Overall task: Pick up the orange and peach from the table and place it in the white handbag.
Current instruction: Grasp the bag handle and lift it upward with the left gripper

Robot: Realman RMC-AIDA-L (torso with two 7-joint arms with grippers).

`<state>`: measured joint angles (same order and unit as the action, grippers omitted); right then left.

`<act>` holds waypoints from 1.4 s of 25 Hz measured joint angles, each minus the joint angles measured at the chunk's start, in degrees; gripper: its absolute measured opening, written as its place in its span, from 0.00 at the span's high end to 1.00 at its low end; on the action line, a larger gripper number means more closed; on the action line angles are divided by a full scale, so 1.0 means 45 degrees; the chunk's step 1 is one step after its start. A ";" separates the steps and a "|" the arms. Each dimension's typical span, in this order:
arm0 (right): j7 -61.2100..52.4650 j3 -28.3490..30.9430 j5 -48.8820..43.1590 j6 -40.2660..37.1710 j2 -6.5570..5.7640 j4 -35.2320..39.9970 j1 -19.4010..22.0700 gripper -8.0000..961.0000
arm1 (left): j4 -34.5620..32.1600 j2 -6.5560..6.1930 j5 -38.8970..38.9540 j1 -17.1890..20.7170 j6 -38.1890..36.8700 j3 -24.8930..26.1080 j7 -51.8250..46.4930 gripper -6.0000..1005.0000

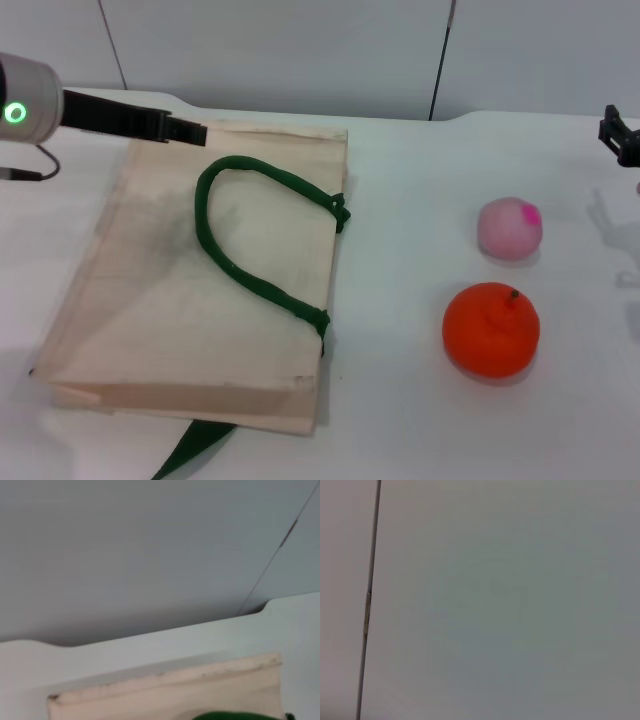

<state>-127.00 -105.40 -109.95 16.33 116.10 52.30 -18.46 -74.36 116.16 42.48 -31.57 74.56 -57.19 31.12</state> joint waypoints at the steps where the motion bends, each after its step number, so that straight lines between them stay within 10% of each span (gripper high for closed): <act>1: 0.0000 -0.0002 0.0000 -0.0021 -0.0005 -0.0002 0.0000 0.17 | 0.0000 -0.0001 -0.0186 -0.0109 0.0249 0.0214 -0.0053 0.40; 35: 0.0000 -0.0066 0.0000 -0.0308 -0.0018 0.0096 -0.0118 0.17 | 0.3095 -0.0086 -0.3926 -0.2635 0.0529 0.1042 -0.0535 0.40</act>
<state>-127.00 -105.70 -109.95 14.94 116.01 52.74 -18.99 -60.44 115.77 24.82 -43.42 76.94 -52.50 28.71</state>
